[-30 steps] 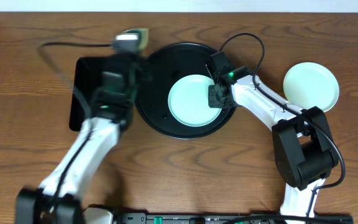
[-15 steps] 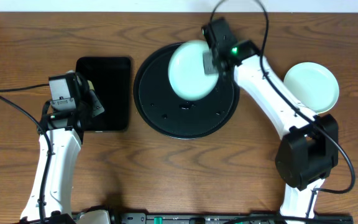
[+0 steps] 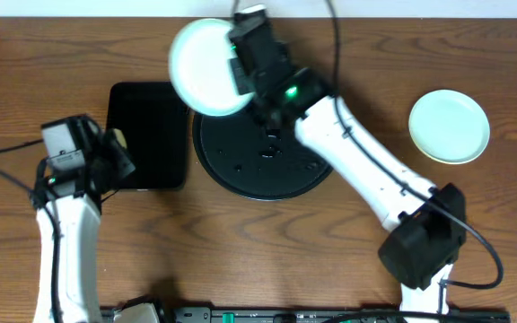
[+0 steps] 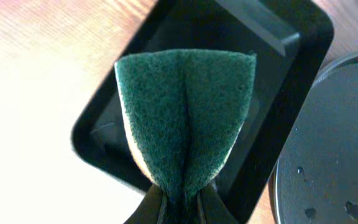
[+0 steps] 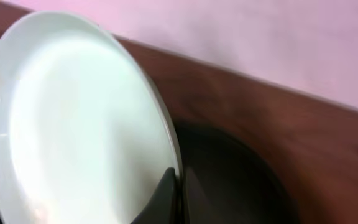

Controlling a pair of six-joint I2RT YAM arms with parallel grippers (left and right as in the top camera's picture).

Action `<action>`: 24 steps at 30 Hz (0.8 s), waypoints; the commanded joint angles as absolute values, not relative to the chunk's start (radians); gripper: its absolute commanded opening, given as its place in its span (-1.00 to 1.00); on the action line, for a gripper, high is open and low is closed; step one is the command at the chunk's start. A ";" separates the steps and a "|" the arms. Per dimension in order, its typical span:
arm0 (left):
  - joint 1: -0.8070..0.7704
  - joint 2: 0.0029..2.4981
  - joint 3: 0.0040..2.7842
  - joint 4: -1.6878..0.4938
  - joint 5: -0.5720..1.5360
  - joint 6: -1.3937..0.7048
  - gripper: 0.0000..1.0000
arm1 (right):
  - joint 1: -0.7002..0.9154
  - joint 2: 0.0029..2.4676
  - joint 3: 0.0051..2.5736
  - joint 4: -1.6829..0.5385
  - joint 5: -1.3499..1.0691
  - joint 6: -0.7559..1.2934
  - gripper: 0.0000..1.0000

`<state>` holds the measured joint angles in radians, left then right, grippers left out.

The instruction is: Clean dirty plates on tray and stack at the side

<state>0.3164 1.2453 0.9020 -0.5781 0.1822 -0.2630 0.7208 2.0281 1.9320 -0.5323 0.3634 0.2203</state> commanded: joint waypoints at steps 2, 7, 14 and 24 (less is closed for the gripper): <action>0.360 1.112 0.902 -0.625 0.183 -0.237 -0.85 | 0.799 2.107 1.948 -0.422 0.506 0.197 -0.98; 0.368 1.000 0.901 -0.671 0.183 -0.238 -0.84 | 0.879 2.219 1.948 -0.174 0.521 0.003 -0.97; 0.368 0.996 0.901 -0.690 0.183 -0.238 -0.84 | 0.966 2.379 1.948 0.194 0.727 -0.480 -0.98; 0.367 1.085 0.900 -0.684 0.192 -0.237 -0.84 | 0.975 2.395 1.950 0.336 0.896 -0.592 -0.98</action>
